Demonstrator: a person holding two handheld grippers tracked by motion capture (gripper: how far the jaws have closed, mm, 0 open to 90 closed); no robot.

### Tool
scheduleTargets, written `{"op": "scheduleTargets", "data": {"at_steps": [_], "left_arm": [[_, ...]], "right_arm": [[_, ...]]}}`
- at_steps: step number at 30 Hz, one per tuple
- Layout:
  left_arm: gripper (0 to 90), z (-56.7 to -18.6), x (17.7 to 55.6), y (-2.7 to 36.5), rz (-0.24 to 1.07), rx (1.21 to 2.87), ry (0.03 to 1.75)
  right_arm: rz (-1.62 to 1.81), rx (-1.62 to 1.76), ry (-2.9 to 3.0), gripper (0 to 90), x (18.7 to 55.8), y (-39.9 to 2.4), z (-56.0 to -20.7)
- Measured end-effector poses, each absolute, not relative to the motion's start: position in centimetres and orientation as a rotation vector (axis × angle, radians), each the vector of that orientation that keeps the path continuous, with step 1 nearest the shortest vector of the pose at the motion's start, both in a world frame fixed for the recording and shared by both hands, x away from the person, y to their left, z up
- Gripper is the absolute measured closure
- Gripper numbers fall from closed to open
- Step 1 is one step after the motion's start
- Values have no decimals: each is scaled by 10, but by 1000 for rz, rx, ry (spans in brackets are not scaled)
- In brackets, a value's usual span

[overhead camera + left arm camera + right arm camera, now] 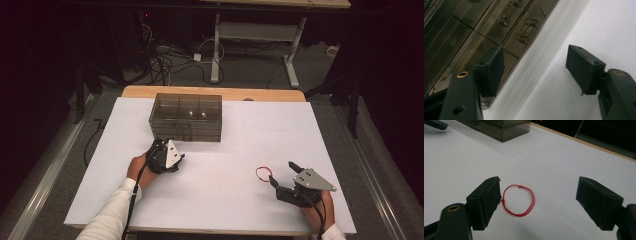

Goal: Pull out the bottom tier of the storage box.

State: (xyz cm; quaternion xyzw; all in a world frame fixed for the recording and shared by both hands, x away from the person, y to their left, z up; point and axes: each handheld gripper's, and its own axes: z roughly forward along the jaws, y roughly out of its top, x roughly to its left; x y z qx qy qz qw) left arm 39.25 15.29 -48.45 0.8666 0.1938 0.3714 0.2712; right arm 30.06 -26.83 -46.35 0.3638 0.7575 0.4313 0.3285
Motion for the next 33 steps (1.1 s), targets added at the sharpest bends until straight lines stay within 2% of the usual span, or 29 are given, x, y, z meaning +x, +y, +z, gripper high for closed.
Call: {"op": "scheduleTargets", "data": {"at_steps": [8,12,16,18,23,27,31,33], "left_arm": [[337,-485,399,149,1056,2318,531],[414,-486,402,143,1100,2334,493],[417,-492,405,135,1174,2372,440],[441,-494,407,130,1229,2394,420],[532,-498,410,125,1263,2416,384],[553,-502,410,118,1356,2427,340],[638,-508,411,112,1452,2454,271],[684,-512,410,111,1542,2445,219]], "right_arm": [[1126,953,1985,212,301,-268,-464],[1128,955,1985,212,301,-268,-464],[1124,948,1990,213,301,-267,-464],[1124,950,1991,216,301,-267,-465],[1121,953,1993,216,301,-267,-465],[1118,953,1997,216,301,-266,-465],[1114,948,2002,217,301,-265,-466],[1107,945,2007,218,301,-265,-466]]}}
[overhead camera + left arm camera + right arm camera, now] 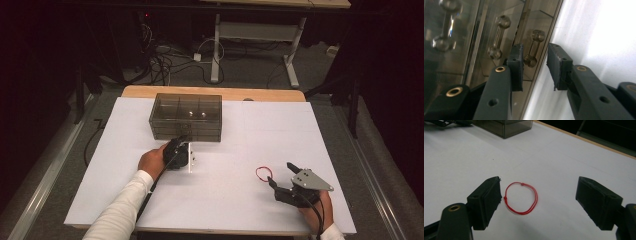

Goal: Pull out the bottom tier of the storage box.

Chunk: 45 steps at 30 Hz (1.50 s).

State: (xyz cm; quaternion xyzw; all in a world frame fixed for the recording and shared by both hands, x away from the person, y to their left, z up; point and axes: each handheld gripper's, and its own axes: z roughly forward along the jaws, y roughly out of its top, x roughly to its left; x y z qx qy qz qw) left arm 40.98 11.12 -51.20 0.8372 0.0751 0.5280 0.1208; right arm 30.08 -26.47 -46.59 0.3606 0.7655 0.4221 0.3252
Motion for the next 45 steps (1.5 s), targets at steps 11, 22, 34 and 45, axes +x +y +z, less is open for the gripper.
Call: {"op": "scheduleTargets", "data": {"at_steps": [11,22,34,45], "left_arm": [[750,-521,407,106,1701,2438,155],[759,-522,405,108,1706,2425,162],[760,-521,403,109,1679,2419,186],[750,-524,406,111,1711,2438,198]], "right_arm": [[1089,925,2017,218,300,-263,-466],[1084,912,2021,218,299,-263,-466],[1086,907,2017,218,298,-264,-465],[1081,900,2018,218,298,-263,-465]]}}
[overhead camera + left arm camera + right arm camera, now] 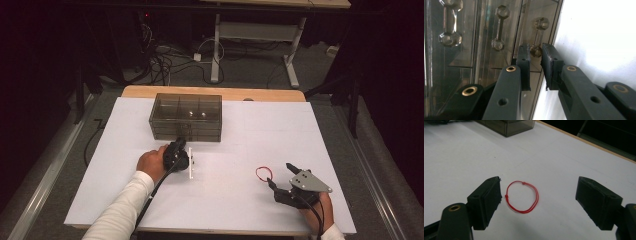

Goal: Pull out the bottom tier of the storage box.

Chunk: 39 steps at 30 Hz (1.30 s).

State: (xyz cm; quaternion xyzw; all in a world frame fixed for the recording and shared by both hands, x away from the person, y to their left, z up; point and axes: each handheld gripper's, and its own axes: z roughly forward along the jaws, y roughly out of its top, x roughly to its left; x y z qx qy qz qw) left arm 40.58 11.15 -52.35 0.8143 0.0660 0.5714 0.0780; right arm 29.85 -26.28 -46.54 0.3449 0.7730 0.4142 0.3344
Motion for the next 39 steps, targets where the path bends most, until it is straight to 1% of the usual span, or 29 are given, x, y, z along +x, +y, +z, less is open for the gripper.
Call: {"op": "scheduleTargets", "data": {"at_steps": [10,39], "left_arm": [[759,-525,405,108,1747,2438,181],[765,-522,399,110,1699,2441,209]], "right_arm": [[1077,893,2023,219,298,-261,-465],[1081,890,2023,223,297,-264,-464]]}}
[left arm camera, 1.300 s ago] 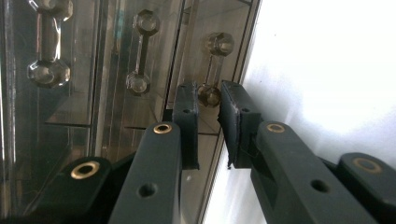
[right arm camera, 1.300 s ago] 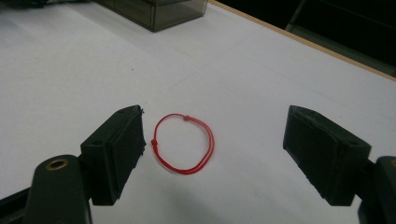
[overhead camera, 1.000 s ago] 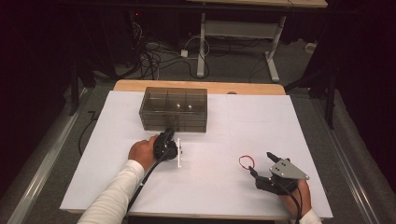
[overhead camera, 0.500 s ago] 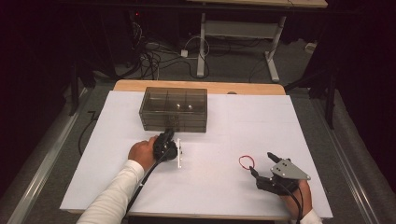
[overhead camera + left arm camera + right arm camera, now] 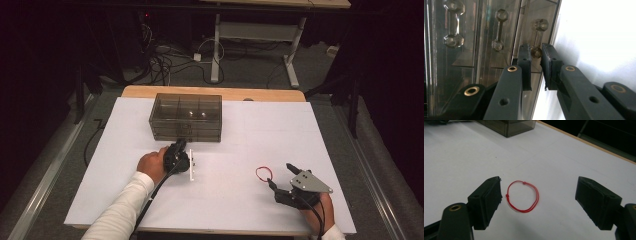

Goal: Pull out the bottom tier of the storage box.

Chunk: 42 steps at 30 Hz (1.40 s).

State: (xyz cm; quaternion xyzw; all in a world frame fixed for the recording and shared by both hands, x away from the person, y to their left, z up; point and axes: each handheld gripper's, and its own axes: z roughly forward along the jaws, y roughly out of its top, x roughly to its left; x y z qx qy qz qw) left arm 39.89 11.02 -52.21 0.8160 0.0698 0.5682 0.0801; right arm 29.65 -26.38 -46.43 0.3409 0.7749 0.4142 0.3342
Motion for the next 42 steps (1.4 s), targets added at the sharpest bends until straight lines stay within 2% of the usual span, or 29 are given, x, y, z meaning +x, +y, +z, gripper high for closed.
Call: {"op": "scheduleTargets", "data": {"at_steps": [18,21,24,35,39,42], "left_arm": [[763,-519,386,114,1653,2447,202],[785,-518,384,115,1645,2442,198],[752,-514,382,118,1569,2448,226],[757,-494,376,126,1315,2358,311],[797,-482,380,134,1215,2293,408],[808,-479,382,138,1197,2284,432]], "right_arm": [[1079,891,2024,223,296,-265,-464],[1078,892,2023,223,296,-265,-464],[1078,895,2022,223,297,-265,-464],[1082,895,2020,223,296,-265,-464],[1085,892,2017,223,296,-266,-463],[1084,889,2019,223,296,-266,-463]]}}
